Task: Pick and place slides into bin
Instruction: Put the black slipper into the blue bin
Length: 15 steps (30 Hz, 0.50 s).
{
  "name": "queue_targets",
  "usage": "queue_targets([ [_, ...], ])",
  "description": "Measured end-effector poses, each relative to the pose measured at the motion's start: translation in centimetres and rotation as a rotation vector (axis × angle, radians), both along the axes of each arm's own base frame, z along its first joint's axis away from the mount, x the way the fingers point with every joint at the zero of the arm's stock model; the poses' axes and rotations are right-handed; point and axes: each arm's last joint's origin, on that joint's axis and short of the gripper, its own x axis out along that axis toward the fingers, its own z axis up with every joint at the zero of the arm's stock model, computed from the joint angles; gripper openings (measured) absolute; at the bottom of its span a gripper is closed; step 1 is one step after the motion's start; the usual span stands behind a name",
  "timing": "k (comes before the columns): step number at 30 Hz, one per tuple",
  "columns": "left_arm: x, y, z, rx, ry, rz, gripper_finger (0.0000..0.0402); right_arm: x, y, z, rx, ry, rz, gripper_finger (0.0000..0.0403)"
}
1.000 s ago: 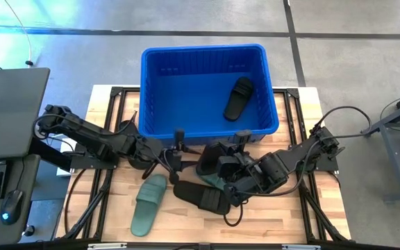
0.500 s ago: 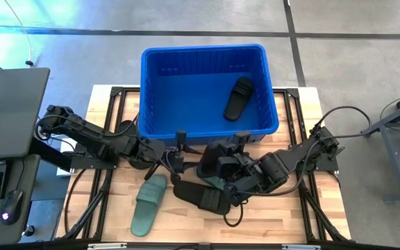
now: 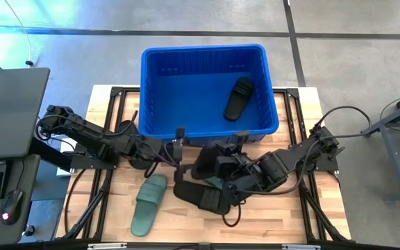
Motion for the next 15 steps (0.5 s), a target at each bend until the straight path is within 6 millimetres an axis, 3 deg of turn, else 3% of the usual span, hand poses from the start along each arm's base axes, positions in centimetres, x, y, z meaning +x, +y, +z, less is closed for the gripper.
queue_targets([
  [9, 0.8, 0.2, -1.3, -0.058, 0.012, 0.14, 0.026, 1.1, 0.0, 0.7, -0.052, -0.052, 0.029, 0.0],
  [15, 1.1, 0.6, -1.7, 0.018, 0.028, 0.221, 0.0218, 1.2, 0.0, 0.7, -0.055, -0.037, 0.044, 0.0],
])
